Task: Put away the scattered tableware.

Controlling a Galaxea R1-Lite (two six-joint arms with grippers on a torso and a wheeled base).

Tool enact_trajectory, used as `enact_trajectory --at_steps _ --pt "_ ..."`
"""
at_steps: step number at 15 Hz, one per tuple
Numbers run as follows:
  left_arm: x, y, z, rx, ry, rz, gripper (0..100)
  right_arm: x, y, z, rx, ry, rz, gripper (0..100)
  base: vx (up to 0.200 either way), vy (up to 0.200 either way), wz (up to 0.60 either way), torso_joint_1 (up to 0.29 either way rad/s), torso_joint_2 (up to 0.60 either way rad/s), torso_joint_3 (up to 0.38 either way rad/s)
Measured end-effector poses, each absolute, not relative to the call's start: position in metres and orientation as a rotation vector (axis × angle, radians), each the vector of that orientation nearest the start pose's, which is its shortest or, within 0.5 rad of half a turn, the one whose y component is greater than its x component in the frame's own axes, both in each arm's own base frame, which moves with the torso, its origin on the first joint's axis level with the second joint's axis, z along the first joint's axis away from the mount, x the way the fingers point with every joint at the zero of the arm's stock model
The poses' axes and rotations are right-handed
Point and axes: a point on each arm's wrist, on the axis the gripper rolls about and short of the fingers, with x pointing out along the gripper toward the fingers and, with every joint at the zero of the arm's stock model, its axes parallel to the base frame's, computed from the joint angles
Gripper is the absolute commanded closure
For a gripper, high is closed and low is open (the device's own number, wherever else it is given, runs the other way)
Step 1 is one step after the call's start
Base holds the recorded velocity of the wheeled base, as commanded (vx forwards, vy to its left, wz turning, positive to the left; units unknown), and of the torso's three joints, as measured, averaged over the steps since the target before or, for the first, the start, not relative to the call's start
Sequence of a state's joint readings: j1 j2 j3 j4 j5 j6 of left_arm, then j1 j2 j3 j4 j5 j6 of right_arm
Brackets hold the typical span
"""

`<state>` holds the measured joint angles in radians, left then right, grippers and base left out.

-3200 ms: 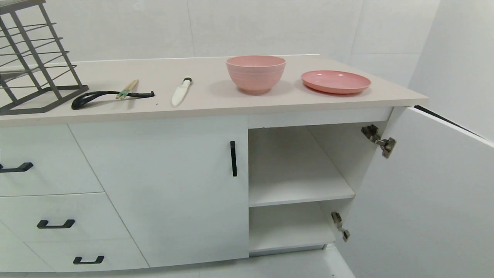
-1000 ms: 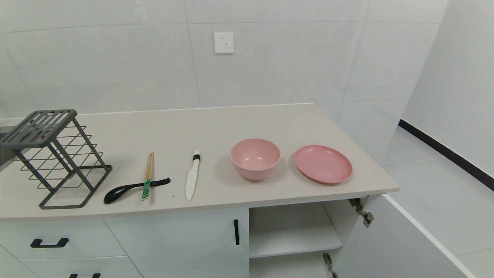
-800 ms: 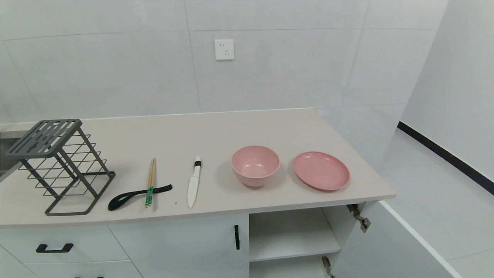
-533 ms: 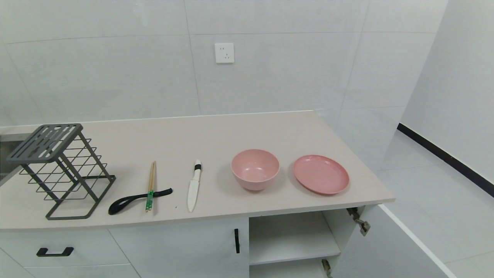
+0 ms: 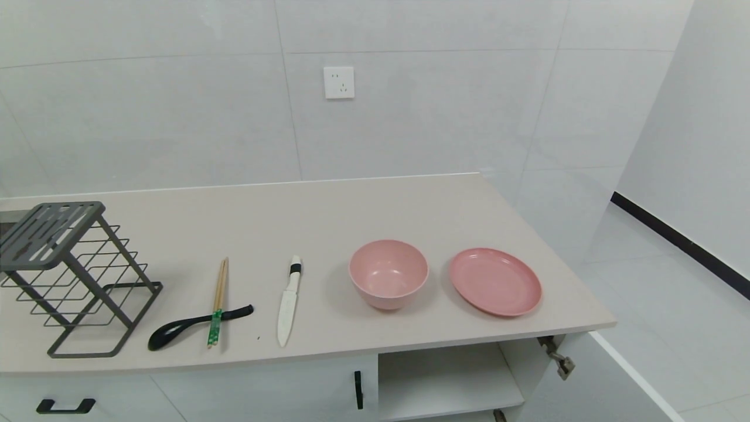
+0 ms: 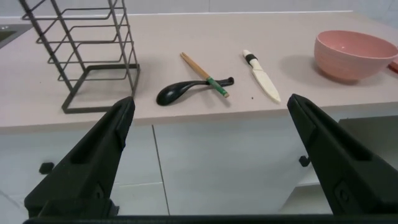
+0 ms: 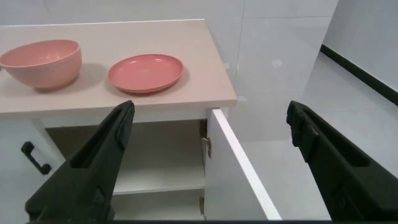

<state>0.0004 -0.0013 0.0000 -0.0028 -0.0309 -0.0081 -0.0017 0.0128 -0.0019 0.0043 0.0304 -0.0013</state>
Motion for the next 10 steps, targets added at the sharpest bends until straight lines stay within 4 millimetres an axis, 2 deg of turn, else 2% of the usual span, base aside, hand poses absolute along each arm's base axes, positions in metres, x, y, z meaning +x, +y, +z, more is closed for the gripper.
enact_trajectory --at_steps 6,10 --pt "-0.0229 -0.0008 0.0755 0.001 -0.002 -0.032 0 -0.0219 0.0007 0.0758 -0.002 0.016 0.029 0 0.0 0.0 0.0 0.0 0.0 0.0" --pt "-0.0229 -0.0008 0.0755 0.0 -0.002 -0.034 0 -0.0219 0.0007 0.0758 -0.001 0.016 0.029 0 0.0 0.0 0.0 0.227 -0.43 -0.207"
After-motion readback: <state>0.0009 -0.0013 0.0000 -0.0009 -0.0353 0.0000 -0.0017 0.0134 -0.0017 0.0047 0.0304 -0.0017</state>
